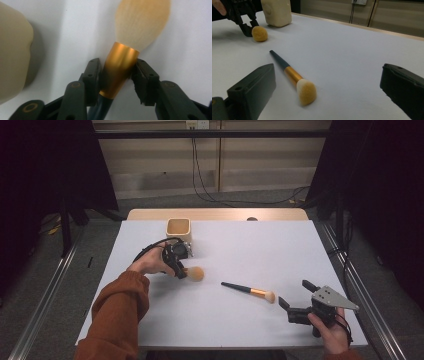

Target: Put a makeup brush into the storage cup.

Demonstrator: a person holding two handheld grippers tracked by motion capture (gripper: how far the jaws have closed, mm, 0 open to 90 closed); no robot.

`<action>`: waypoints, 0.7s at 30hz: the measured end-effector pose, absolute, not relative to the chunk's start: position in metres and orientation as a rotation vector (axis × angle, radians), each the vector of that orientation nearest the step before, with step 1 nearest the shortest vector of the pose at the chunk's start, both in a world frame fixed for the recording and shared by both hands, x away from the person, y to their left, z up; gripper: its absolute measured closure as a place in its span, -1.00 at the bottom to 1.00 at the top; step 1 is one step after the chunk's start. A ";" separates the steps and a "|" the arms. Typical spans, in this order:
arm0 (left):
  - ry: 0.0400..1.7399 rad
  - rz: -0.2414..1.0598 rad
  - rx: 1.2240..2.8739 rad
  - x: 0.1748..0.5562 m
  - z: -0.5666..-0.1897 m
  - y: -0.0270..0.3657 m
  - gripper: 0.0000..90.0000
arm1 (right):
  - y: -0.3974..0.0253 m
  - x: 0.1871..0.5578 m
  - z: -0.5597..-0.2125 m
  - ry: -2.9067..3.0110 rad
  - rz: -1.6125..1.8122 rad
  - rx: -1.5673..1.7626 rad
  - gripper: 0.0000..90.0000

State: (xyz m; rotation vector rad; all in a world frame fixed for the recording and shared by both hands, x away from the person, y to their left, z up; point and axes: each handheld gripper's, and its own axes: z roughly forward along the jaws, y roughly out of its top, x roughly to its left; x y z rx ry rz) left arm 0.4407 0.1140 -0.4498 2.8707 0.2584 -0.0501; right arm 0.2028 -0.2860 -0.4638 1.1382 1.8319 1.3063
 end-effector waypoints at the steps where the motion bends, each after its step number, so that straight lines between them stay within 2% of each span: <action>1: 0.253 -0.051 2.877 0.442 -0.449 0.114 0.42 | -0.286 0.203 -0.464 1.834 1.303 1.139 -1.00; 13: 0.324 -0.028 2.848 0.439 -0.450 0.115 0.47 | -0.286 0.203 -0.464 1.839 1.301 1.137 -1.00; 21: 0.382 -0.071 2.829 0.440 -0.446 0.115 0.47 | -0.287 0.201 -0.464 1.837 1.299 1.140 -1.00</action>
